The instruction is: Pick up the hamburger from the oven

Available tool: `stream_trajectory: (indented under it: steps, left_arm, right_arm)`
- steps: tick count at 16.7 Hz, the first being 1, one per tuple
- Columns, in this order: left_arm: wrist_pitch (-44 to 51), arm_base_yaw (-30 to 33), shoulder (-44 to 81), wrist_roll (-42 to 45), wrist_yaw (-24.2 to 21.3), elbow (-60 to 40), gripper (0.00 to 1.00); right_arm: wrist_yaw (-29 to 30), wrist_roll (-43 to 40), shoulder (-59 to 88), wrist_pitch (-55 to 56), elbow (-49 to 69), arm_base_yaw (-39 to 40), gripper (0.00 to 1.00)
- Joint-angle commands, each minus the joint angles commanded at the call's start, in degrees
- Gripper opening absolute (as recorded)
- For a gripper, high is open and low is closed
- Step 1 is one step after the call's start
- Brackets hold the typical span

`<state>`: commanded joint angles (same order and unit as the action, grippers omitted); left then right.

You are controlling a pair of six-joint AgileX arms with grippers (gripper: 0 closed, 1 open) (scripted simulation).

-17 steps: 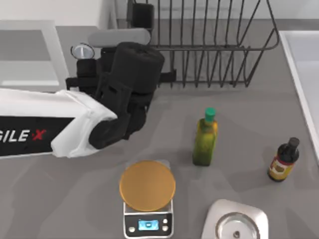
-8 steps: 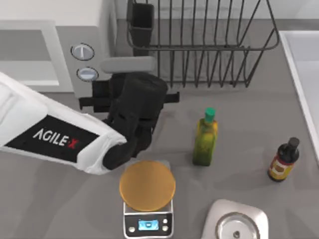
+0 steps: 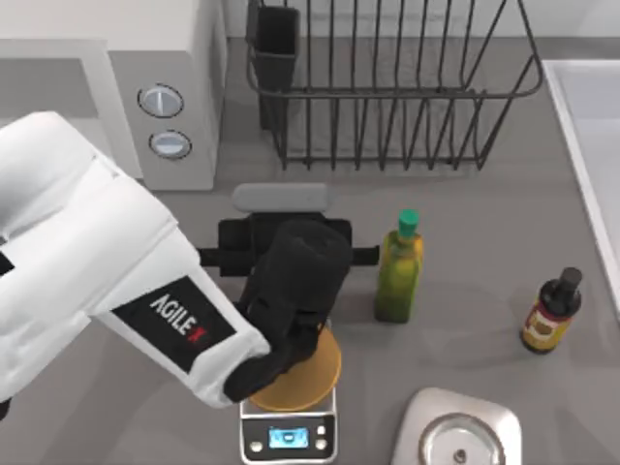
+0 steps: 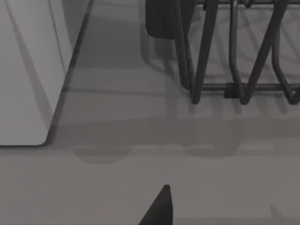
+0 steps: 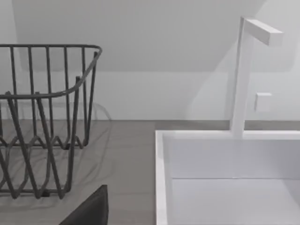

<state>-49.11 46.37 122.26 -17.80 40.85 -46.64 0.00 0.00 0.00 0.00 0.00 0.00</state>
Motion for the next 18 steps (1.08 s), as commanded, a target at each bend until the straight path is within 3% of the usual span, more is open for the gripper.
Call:
stream_trajectory:
  steps: [3,16,18]
  left_arm:
    - [0.0,0.0,0.0,0.0,0.0,0.0,0.0]
    - [0.0,0.0,0.0,0.0,0.0,0.0,0.98]
    - [0.0,0.0,0.0,0.0,0.0,0.0,1.0]
  right_arm:
    - [0.0,0.0,0.0,0.0,0.0,0.0,1.0]
    - [0.0,0.0,0.0,0.0,0.0,0.0,1.0]
    - [0.0,0.0,0.0,0.0,0.0,0.0,1.0]
